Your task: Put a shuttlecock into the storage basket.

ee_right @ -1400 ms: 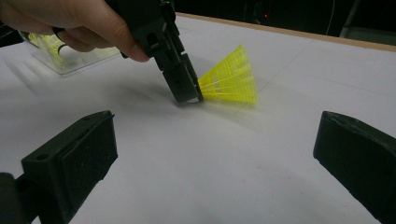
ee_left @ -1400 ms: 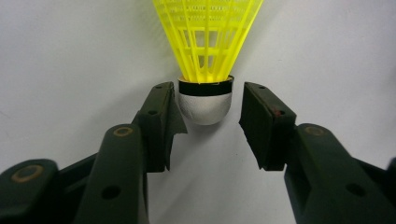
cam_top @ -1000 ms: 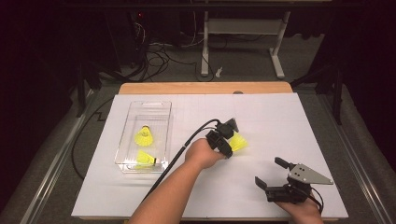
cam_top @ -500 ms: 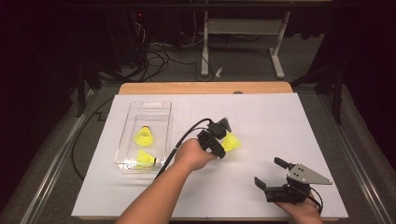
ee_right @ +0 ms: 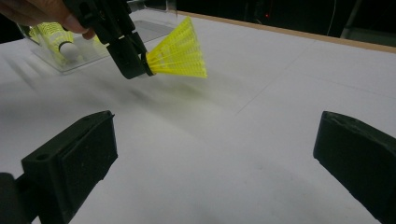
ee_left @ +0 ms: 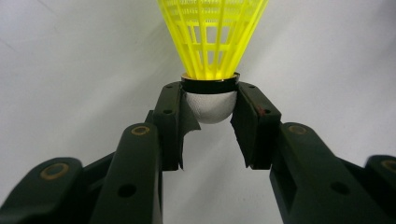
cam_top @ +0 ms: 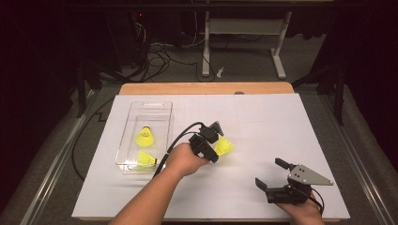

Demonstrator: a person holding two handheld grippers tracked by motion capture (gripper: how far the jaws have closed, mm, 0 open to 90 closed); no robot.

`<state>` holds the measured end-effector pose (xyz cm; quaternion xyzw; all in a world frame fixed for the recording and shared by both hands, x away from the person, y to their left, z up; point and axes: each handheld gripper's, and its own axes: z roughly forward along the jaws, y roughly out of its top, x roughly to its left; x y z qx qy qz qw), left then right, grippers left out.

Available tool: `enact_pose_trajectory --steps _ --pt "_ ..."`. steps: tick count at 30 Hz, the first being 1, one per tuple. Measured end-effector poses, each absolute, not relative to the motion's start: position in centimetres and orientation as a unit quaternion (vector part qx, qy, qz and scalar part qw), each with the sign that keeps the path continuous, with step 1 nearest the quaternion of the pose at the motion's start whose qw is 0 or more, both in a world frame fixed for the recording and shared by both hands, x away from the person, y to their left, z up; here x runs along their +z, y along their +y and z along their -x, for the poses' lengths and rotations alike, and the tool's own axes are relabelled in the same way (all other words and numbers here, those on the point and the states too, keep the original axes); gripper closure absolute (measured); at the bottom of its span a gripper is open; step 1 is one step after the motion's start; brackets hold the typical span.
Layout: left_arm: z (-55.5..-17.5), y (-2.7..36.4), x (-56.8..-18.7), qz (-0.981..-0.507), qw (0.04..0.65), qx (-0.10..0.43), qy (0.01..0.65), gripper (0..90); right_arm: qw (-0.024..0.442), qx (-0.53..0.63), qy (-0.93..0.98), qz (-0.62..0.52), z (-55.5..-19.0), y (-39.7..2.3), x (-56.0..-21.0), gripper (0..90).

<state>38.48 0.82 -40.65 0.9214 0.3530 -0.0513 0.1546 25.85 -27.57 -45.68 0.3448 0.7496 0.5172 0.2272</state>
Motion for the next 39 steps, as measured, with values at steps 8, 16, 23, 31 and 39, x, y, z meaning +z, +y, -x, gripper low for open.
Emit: enact_pose_trajectory --steps 8,16,23,31,39 --pt "-38.0 2.0 -40.4 -0.918 0.144 -0.057 0.364 65.4 0.228 0.518 0.748 -0.346 -25.8 -27.6 -45.6 0.0" --pt "-37.3 2.9 -40.5 -0.921 0.136 -0.064 0.360 65.5 0.229 0.518 0.748 -0.345 -25.8 -27.6 -45.7 0.0" --pt "-36.8 4.1 -40.0 -0.918 0.134 -0.068 0.368 65.5 0.229 0.517 0.749 -0.344 -25.8 -27.6 -45.7 0.0" --pt "-36.4 5.6 -39.3 -0.913 0.128 -0.065 0.382 65.5 0.227 0.516 0.751 -0.345 -25.8 -27.5 -45.7 0.0" --pt "-36.1 7.1 -39.4 -0.908 0.127 -0.062 0.396 65.4 0.227 0.517 0.750 -0.344 -25.8 -27.5 -45.7 0.0"
